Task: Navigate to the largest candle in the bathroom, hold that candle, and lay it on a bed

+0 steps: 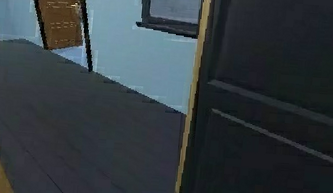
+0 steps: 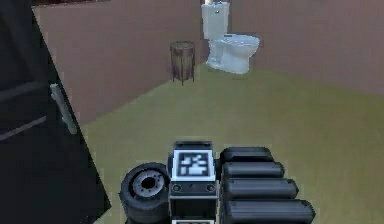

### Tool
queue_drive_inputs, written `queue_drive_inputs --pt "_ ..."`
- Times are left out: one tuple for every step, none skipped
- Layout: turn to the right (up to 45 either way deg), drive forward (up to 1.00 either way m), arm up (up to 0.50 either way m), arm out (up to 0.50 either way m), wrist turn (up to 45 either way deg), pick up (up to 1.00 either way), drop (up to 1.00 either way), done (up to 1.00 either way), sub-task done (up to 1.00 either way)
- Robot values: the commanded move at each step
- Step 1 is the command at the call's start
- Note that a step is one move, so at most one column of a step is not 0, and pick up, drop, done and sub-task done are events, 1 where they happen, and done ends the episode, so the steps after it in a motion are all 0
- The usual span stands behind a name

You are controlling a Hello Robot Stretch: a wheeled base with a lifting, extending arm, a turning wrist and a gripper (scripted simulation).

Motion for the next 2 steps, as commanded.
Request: queue_drive_inputs --pt "9.0 0.00 0.00 0.00 0.0 0.00 0.00 0.00 0.00" --pt "0.0 0.35 0.00 0.00 0.0 0.00 0.00 0.00 0.00"
